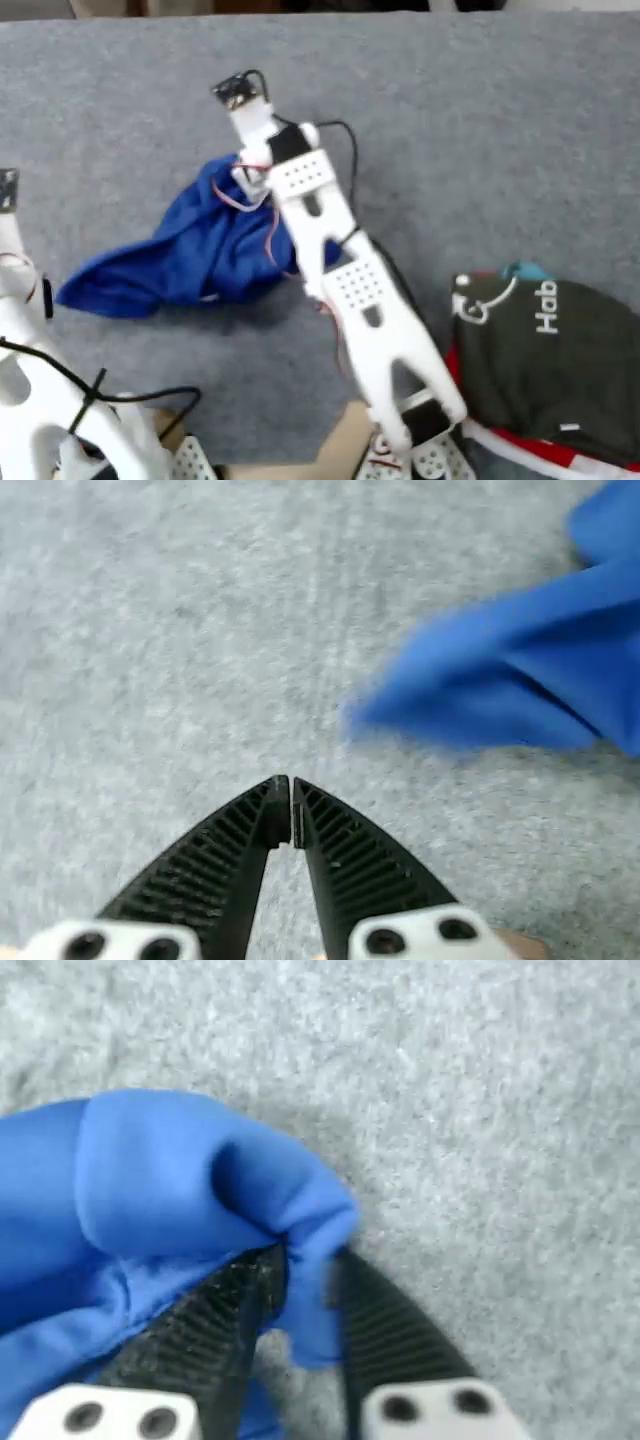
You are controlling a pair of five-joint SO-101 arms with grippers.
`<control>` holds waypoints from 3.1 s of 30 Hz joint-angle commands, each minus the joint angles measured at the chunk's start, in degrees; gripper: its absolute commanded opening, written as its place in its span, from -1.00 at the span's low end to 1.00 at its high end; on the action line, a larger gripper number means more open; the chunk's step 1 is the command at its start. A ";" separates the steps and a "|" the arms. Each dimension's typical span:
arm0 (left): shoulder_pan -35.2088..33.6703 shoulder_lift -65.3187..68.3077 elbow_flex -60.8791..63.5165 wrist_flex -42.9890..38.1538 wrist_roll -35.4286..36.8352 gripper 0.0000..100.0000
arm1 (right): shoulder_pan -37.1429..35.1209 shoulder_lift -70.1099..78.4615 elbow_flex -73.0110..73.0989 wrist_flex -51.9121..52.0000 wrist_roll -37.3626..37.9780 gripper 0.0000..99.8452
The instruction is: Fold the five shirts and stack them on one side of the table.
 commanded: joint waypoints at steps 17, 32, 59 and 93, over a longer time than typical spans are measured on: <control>6.51 -0.57 16.00 -18.81 4.92 -0.96 | 13.14 -25.80 3.47 14.33 3.25 -0.99; 18.29 -0.57 28.13 -53.19 20.04 -0.96 | 14.11 -54.20 29.67 14.07 4.92 -0.99; 13.27 -1.19 36.75 -54.33 14.59 -0.96 | 29.23 -42.33 42.86 7.30 71.47 -0.43; 12.40 -0.66 40.44 -62.51 24.70 -0.96 | 23.34 -26.95 43.47 -1.76 93.27 -0.54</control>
